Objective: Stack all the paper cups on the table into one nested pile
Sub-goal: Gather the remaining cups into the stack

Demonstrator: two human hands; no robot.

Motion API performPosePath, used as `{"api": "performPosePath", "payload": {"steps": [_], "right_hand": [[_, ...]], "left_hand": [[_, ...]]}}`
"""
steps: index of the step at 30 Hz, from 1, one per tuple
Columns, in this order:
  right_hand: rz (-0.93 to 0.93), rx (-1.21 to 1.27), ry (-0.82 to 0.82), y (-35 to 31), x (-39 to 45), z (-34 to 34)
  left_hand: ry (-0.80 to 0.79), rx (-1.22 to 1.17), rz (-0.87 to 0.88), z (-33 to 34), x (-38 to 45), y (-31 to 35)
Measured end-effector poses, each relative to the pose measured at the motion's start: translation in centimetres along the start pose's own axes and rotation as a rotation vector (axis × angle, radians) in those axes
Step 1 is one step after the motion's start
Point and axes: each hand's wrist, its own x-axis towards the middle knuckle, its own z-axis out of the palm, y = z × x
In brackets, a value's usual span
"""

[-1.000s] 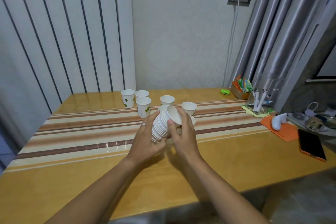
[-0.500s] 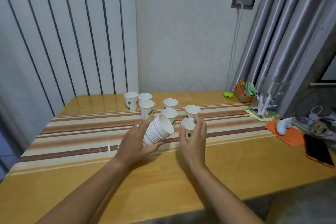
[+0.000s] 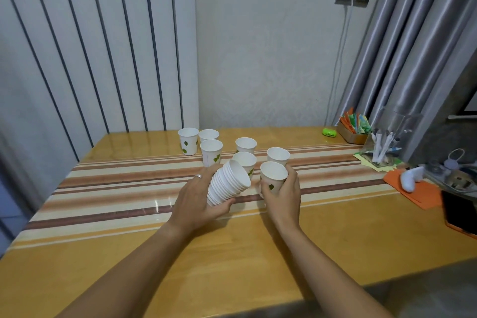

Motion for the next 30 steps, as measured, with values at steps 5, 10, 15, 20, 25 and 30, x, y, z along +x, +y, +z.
{"api": "performPosePath", "payload": {"steps": [5, 10, 15, 20, 25, 30], "right_hand": [[-0.103, 0.126, 0.047, -3.6, -0.4, -0.3], [-0.217, 0.209, 0.118, -7.4, -0.5, -0.9], [-0.283, 0.264, -0.001, -9.1, -1.1, -0.7], [-0.275, 0.224, -0.234, -8.7, -1.8, 0.4], [-0.239, 0.280, -0.358, -7.5, -2.3, 1.5], [-0.209, 0.308, -0.413, -7.7, -2.2, 2.8]], "left_hand": [[0.015, -0.050, -0.029, -0.2, -0.1, 0.2], [0.032, -0.098, -0.057, -0.6, -0.3, 0.6], [0.032, -0.105, -0.081, -0.7, -0.4, 0.6], [0.070, -0.146, -0.120, -0.7, -0.5, 0.4], [0.094, -0.200, -0.155, -1.1, -0.5, 0.2], [0.122, -0.223, -0.147, -1.1, -0.2, 0.0]]}}
